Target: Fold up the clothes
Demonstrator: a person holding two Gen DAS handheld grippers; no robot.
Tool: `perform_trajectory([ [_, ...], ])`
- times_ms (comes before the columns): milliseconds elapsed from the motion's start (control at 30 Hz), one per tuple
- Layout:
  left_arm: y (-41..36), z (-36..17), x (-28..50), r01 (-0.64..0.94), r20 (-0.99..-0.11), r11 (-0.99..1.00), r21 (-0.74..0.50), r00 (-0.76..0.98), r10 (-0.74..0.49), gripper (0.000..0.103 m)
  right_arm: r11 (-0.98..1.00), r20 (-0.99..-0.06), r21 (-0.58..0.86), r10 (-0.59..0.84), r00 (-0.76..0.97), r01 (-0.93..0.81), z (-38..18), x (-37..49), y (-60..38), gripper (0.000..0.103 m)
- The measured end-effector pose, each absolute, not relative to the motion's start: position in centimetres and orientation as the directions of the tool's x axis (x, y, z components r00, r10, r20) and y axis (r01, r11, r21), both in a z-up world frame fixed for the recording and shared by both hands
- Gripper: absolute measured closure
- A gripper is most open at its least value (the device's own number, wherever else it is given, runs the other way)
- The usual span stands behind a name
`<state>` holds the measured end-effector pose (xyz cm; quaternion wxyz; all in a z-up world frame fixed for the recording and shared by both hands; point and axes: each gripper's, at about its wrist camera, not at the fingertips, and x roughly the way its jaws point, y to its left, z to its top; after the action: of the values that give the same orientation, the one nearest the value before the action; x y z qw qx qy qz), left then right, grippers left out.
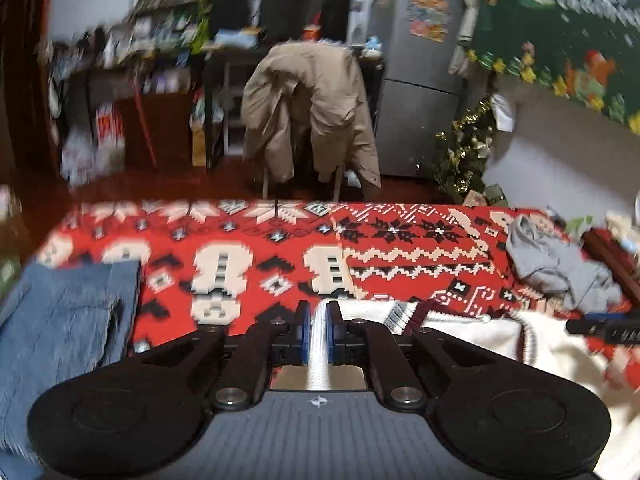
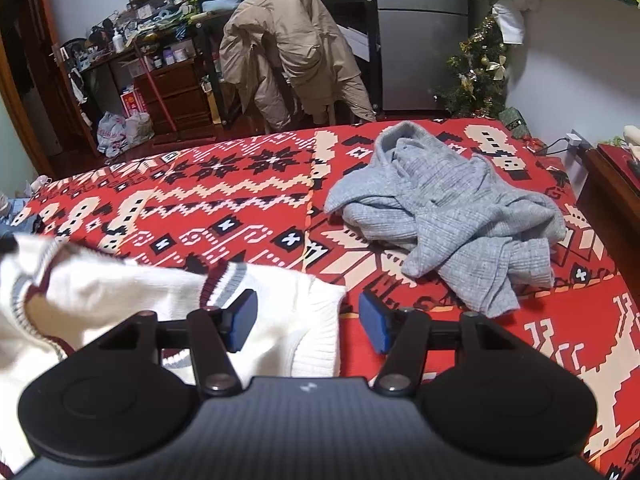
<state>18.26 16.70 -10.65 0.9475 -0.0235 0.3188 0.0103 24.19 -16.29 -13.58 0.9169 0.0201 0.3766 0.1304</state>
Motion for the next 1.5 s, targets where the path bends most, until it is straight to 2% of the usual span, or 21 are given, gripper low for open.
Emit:
perform_trajectory([
  [67,16.1,-12.8,19.1,-0.016,-0.678,0.999,0.031,0.735,0.033,0.094,0.966,-0.687,0.131,0.252,0.682,-0.224,-13.6,24.2,-16.3,0.042],
  [133,16.3,-13.9,19.4,-0.01,-0.728,0.999,0.044,0.685,0.039,0.083,0.966,-0.687,0.131,0.251,0.682,-0.223,-13.6,24.2,-16.3,0.042],
  [200,16.6,-14.7,19.7,-0.005,-0.77,0.999,0.051,0.637,0.043,0.078,0.965,-0.686,0.135,0.255,0.682,-0.225,-13.6,24.2,-16.3,0.042],
  [300,19.3,-13.7,19.4,-0.044,-0.784,0.99,-0.132,0.616,-0.077,0.065,0.963,-0.685,0.138,0.26,0.68,-0.23,-13.6,24.2,-16.4,0.042],
  [467,24.0,-14.1,20.2,-0.207,-0.771,0.886,-0.415,0.598,-0.221,0.068,0.963,-0.684,0.151,0.263,0.68,-0.221,-13.7,24.4,-16.7,0.042],
  [533,25.1,-14.6,20.7,-0.252,-0.766,0.845,-0.472,0.592,-0.251,0.07,0.966,-0.682,0.16,0.258,0.684,-0.205,-13.8,24.6,-16.9,0.042],
  [567,25.1,-15.0,20.9,-0.272,-0.777,0.839,-0.472,0.578,-0.249,0.073,0.967,-0.682,0.162,0.255,0.686,-0.198,-13.7,24.7,-16.9,0.042],
  [600,25.0,-15.2,20.9,-0.277,-0.787,0.846,-0.456,0.569,-0.238,0.08,0.967,-0.681,0.163,0.253,0.687,-0.195,-13.7,24.7,-16.9,0.042],
  [900,19.0,-14.4,18.7,-0.066,-0.828,0.984,-0.167,0.551,-0.103,0.08,0.966,-0.687,0.158,0.256,0.68,-0.204,-14.0,24.7,-16.6,0.042],
  [1033,19.0,-14.3,19.1,-0.032,-0.825,0.989,-0.144,0.555,-0.102,0.085,0.967,-0.68,0.154,0.251,0.689,-0.201,-13.8,24.7,-16.5,0.042],
  [1200,19.7,-14.6,19.6,-0.063,-0.826,0.978,-0.197,0.548,-0.131,0.085,0.969,-0.68,0.139,0.245,0.691,-0.206,-13.6,24.9,-16.6,0.042],
  [1267,19.5,-14.5,19.8,-0.046,-0.83,0.98,-0.196,0.54,-0.14,0.08,0.969,-0.692,0.123,0.237,0.682,-0.212,-13.9,25.1,-16.8,0.042],
  [1333,19.1,-14.5,19.8,-0.013,-0.831,0.98,-0.201,0.531,-0.163,0.067,0.97,-0.708,0.139,0.239,0.664,-0.201,-14.6,25.8,-16.7,0.042],
  [1400,18.1,-14.6,19.8,0.012,-0.834,0.99,-0.142,0.538,-0.126,0.068,0.967,-0.722,0.151,0.25,0.645,-0.205,-15.2,26.5,-16.4,0.043],
  [1433,17.5,-14.6,19.8,0.025,-0.834,0.994,-0.108,0.542,-0.104,0.076,0.966,-0.733,0.15,0.251,0.633,-0.21,-15.5,26.8,-16.1,0.045],
  [1467,17.1,-14.6,19.7,0.029,-0.829,0.996,-0.084,0.553,-0.086,0.084,0.966,-0.745,0.147,0.251,0.619,-0.214,-15.9,27.1,-15.7,0.072],
  [1500,16.7,-14.6,19.5,0.031,-0.822,0.997,-0.064,0.564,-0.07,0.09,0.965,-0.755,0.14,0.248,0.607,-0.221,-16.3,27.3,-15.2,0.083],
])
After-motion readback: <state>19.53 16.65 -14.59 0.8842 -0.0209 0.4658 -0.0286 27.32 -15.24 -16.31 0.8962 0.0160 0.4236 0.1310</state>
